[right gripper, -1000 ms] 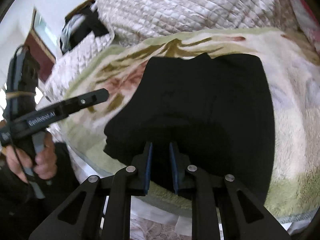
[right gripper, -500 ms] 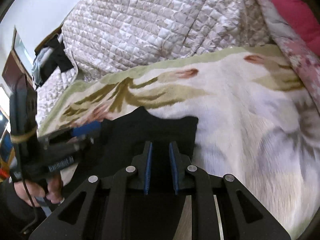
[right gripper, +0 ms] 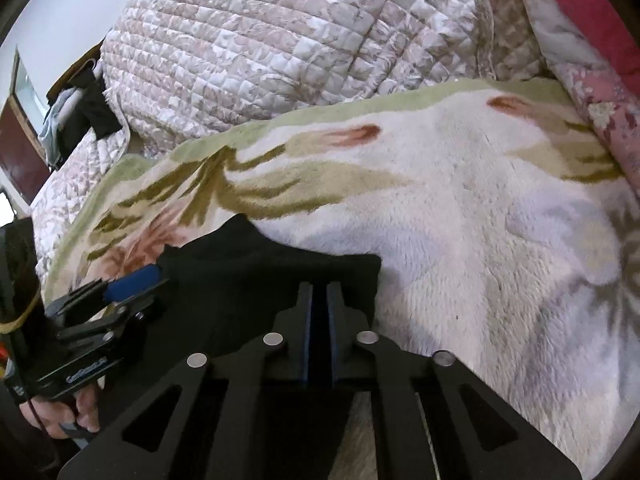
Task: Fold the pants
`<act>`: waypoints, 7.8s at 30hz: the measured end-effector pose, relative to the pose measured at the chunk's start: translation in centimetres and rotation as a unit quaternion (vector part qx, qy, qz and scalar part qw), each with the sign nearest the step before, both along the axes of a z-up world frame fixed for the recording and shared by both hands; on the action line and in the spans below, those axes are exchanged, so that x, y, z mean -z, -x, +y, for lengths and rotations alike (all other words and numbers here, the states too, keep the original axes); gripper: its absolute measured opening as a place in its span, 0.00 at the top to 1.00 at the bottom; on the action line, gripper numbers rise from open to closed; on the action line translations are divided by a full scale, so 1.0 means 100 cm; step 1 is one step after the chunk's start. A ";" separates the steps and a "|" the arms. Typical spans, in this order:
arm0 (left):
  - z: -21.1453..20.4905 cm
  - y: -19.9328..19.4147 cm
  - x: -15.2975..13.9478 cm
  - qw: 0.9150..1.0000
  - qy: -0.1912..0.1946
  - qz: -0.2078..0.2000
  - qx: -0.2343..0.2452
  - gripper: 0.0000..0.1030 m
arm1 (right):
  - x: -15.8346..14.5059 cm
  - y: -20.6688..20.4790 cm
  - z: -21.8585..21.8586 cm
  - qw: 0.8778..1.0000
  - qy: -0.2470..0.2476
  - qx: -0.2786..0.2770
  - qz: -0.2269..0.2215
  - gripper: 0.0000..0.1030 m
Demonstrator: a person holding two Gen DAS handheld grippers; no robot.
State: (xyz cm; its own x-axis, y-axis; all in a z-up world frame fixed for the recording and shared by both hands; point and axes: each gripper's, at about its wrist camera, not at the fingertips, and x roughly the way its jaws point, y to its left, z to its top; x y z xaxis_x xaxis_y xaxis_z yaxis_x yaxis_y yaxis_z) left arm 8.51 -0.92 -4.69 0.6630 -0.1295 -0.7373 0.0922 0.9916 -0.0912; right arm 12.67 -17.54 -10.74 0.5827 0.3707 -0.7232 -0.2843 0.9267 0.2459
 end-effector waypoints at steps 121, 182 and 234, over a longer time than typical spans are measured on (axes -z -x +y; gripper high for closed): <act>0.025 0.046 0.003 0.995 0.082 0.058 -0.002 0.40 | 0.012 0.051 -0.017 0.993 -0.095 0.004 0.075 0.56; 0.057 0.083 -0.025 0.996 0.006 0.038 -0.079 0.58 | -0.027 0.086 0.076 0.997 0.061 -0.046 -0.009 0.55; 0.055 0.075 0.016 0.994 -0.023 0.066 -0.087 0.48 | 0.016 0.070 0.083 0.994 0.100 -0.042 0.019 0.42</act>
State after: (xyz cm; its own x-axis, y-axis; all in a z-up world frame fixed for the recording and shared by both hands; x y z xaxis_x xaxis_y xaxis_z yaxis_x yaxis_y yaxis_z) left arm 1.01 4.60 -6.31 0.5699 0.0144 -0.8216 -0.0911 0.9948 -0.0458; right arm 5.64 -9.20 -12.35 0.5267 0.2640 -0.8080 -0.3577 0.9311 0.0710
